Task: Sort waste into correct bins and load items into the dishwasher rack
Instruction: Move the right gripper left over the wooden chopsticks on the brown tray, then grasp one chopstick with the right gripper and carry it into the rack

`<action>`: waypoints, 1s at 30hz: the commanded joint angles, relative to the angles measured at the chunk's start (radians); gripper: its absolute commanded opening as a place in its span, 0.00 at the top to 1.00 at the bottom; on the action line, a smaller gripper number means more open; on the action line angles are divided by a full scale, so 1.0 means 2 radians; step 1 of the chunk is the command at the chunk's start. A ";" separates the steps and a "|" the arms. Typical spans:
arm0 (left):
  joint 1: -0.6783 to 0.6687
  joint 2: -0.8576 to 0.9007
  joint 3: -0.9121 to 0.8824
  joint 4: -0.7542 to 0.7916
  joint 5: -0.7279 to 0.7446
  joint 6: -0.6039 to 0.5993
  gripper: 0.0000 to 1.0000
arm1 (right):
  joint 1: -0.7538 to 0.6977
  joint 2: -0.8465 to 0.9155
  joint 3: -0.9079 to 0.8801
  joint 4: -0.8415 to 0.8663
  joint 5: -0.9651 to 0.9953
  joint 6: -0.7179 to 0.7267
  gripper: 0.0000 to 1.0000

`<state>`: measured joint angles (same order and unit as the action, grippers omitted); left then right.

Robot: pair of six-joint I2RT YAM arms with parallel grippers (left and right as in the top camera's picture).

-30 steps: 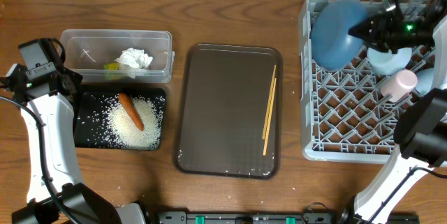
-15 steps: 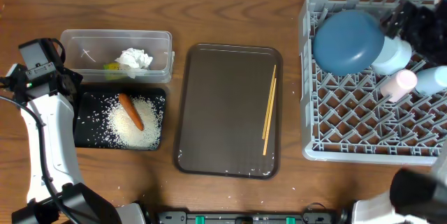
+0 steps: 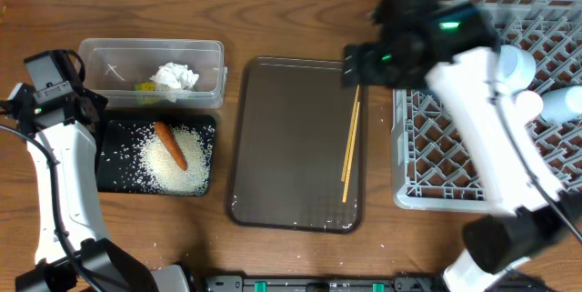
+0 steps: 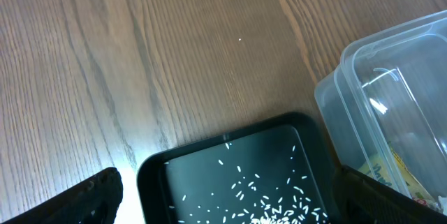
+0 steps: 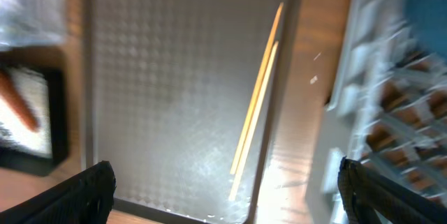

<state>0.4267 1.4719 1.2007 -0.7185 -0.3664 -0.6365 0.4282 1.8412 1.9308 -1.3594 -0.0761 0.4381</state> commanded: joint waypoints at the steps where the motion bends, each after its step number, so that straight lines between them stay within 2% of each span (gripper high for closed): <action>1: 0.002 -0.001 0.000 -0.002 -0.009 -0.008 0.03 | 0.035 0.038 -0.018 0.016 0.047 0.074 0.01; 12: 0.002 -0.001 0.000 -0.002 -0.009 -0.008 0.03 | 0.091 0.144 -0.022 0.029 0.042 0.101 0.05; 13: 0.002 -0.001 0.000 -0.002 -0.009 -0.008 0.03 | 0.093 0.152 -0.023 0.029 0.042 0.103 0.08; 14: 0.002 -0.001 0.000 -0.002 -0.009 -0.008 0.03 | 0.093 0.159 -0.024 0.029 0.042 0.105 0.16; 15: 0.002 -0.001 0.000 -0.002 -0.009 -0.008 0.03 | 0.093 0.167 -0.025 0.029 0.042 0.110 0.29; 17: 0.002 -0.001 0.000 -0.002 -0.009 -0.008 0.03 | 0.093 0.178 -0.029 0.030 0.043 0.116 0.36; 23: 0.002 -0.001 0.000 -0.002 -0.009 -0.008 0.03 | 0.083 0.189 -0.066 0.047 0.055 0.132 0.35; 25: 0.002 -0.001 0.000 -0.002 -0.010 -0.008 0.03 | 0.075 0.189 -0.080 0.061 0.055 0.131 0.32; 30: 0.002 -0.001 0.000 -0.002 -0.010 -0.008 0.03 | 0.065 0.189 -0.116 0.108 0.019 0.074 0.25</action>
<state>0.4267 1.4715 1.2007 -0.7181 -0.3668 -0.6361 0.5713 2.2169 1.7313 -1.1587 -0.0082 0.6483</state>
